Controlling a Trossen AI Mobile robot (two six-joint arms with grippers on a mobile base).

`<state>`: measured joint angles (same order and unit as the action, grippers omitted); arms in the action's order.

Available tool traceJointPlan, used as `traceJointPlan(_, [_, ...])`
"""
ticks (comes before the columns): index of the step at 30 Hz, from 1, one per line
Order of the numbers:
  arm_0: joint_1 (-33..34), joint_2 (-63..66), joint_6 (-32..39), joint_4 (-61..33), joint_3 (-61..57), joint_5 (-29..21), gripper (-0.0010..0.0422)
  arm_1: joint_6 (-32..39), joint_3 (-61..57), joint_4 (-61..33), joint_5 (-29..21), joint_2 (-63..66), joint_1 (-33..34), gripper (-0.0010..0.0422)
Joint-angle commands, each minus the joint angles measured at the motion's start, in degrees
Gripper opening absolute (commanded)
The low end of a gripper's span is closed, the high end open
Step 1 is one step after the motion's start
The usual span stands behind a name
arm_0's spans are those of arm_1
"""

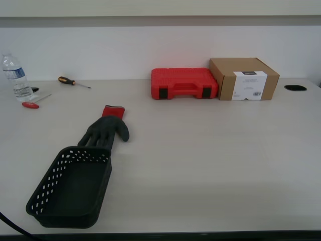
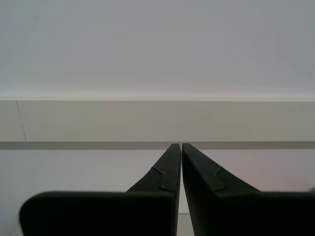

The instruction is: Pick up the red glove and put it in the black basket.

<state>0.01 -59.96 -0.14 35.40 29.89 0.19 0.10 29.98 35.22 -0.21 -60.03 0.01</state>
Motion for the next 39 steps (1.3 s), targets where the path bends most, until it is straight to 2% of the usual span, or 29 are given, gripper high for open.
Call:
traceJointPlan(1, [0.0,0.0,0.2,0.1,0.1,0.1,0.0,-0.1,0.0,0.2,0.0,0.0,0.0,0.0])
traceJointPlan(36, [0.0,0.0,0.2,0.1,0.1,0.1,0.0,1.0,0.7,0.3,0.0,0.0,0.0,0.0])
traceJointPlan(39, [0.0,0.0,0.2,0.1,0.1,0.1,0.0,-0.4,2.8,-6.4,0.0,-0.1,0.0,0.0])
